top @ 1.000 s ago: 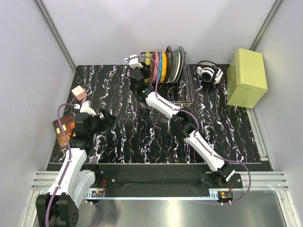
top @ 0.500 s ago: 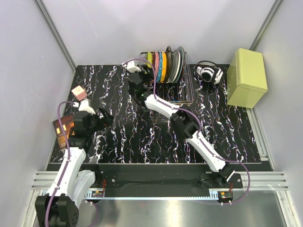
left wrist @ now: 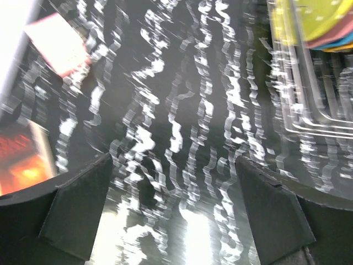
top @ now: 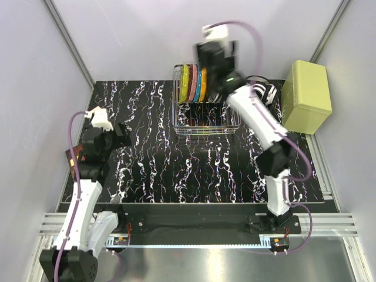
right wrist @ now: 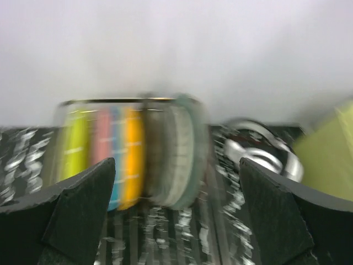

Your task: Load the plates into the dish rack

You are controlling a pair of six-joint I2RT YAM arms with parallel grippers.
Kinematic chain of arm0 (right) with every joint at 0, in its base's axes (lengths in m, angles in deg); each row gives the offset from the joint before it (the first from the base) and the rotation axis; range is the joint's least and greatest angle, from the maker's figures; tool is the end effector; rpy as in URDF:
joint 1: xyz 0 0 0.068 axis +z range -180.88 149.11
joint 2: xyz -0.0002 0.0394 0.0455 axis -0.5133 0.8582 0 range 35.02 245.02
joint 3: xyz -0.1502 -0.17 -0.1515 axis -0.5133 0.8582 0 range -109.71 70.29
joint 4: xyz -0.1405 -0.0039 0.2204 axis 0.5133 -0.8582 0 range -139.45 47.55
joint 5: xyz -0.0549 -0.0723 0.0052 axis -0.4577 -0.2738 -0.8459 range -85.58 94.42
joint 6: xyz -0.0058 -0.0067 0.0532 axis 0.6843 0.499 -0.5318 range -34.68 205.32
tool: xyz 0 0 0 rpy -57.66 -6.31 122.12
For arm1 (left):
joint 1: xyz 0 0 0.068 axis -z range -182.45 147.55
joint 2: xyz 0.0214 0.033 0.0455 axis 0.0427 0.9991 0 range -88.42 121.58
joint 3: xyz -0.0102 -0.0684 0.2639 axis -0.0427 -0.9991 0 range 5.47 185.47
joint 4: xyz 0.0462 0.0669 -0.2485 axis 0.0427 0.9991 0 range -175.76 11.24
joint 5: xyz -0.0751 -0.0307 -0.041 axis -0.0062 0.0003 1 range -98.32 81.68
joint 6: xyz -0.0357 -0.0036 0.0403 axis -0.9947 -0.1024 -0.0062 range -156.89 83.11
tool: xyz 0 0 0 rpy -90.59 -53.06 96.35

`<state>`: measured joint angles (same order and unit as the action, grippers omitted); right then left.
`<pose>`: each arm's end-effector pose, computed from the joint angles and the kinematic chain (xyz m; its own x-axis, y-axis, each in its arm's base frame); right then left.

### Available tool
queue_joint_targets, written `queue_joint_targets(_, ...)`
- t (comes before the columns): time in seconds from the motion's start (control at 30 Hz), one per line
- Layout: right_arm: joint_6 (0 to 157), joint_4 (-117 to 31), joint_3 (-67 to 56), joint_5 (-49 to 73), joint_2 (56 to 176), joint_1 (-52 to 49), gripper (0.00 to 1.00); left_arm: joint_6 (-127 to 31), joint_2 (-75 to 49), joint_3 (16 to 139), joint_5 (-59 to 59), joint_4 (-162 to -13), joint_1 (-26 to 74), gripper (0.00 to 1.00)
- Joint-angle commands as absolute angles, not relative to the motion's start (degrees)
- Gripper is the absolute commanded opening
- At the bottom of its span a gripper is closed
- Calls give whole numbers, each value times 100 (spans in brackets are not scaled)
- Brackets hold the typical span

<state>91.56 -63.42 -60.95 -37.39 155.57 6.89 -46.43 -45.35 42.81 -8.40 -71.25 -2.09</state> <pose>0.3961 0.2769 0.4273 -0.1469 -0.2162 -0.9652 0.0461 0.9733 -0.2251 0.1797 -0.0010 0.2912 -0.3418 -0.1637 -0.9254 -0.0524 0.9865 -0.1551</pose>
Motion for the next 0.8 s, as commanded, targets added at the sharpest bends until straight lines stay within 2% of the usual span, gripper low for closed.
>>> queue_joint_targets(0.0,7503,-8577,-5453,-3117,14920,-765,100,-3356,-3973,4931,-1464,-7608,-245,99)
queue_joint_targets(0.07,7574,-8569,-4657,-3241,14553,-1022,100,-3102,-3745,5038,-1535,-7784,-236,99)
queue_joint_targets(0.17,7513,-8429,-3715,-2777,13885,-1584,100,-3135,-3525,5319,-1430,-7767,-244,99)
queue_joint_targets(0.23,7626,-8368,-3414,-2626,13515,-1813,100,-3205,-3358,5547,-1264,-7723,-236,99)
queue_joint_targets(0.43,7820,-8042,-2280,-2820,12855,-1919,100,-3329,-3015,6040,-912,-7372,-245,99)
queue_joint_targets(0.77,7732,-8042,-1935,-2740,12344,-1990,100,-3048,-2953,6321,-867,-7231,-236,99)
